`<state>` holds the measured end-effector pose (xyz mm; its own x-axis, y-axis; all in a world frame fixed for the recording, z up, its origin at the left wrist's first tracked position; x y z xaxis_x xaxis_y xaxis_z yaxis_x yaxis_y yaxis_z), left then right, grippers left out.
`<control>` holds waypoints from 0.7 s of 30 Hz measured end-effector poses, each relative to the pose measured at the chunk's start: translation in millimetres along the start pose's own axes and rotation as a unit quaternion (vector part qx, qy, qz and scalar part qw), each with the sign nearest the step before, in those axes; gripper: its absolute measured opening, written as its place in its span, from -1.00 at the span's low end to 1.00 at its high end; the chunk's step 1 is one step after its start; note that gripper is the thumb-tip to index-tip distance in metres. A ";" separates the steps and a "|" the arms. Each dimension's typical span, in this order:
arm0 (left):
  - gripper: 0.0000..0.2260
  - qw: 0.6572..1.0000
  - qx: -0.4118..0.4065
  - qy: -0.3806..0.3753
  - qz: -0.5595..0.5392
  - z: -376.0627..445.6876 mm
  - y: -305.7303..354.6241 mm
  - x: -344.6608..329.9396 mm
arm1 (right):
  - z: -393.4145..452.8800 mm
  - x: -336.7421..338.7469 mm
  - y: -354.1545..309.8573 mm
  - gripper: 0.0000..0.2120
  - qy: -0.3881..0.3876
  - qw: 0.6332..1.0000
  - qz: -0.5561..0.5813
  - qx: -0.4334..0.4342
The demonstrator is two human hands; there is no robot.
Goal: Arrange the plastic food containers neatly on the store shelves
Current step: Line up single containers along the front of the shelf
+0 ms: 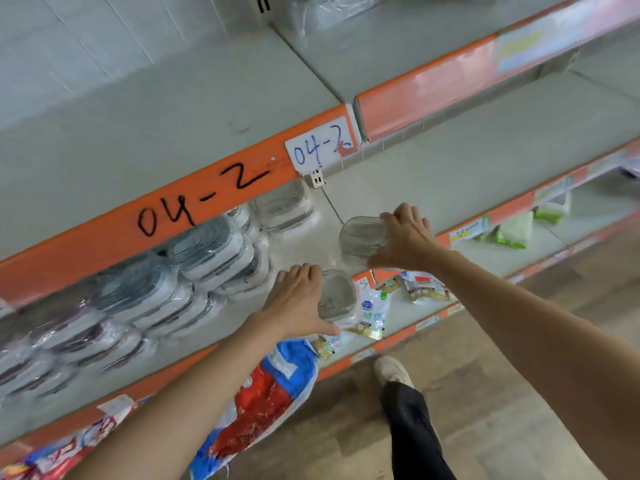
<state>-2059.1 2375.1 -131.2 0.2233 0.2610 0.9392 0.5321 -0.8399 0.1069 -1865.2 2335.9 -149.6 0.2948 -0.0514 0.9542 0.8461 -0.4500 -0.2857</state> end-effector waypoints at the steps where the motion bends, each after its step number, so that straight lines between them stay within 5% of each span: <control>1: -0.15 1.000 -0.004 -0.006 -0.003 -11.0 6.2 5.9 | -17.6 8.5 1.7 -0.12 -0.002 1.000 -0.006 -0.007; 9: -0.13 0.999 -0.037 0.024 -0.003 -64.5 66.7 102.2 | -121.4 138.3 2.5 -0.10 0.003 1.000 -0.025 -0.017; 16: -0.10 0.970 -0.067 0.234 0.025 -93.3 107.0 216.2 | -155.4 280.5 14.1 -0.17 0.075 0.996 -0.026 -0.036; 21: -0.12 0.955 -0.020 0.288 -0.065 -89.7 91.5 266.8 | -136.6 341.4 -1.1 -0.20 0.132 0.991 -0.027 0.011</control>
<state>-2024.2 2325.2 158.5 -0.3353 0.0701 0.9395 0.4898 -0.8389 0.2374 -1826.1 2197.1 188.5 0.1250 -0.2615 0.9571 0.8674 -0.4395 -0.2333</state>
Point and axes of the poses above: each hand's wrist, its own z-axis towards the middle knuckle, its own x-axis out of the back of the hand, y = z × x, the point moved 8 cm from there along z, towards the middle knuckle, and after that the axes turned 6 degrees about -z, right-handed, at the moved point
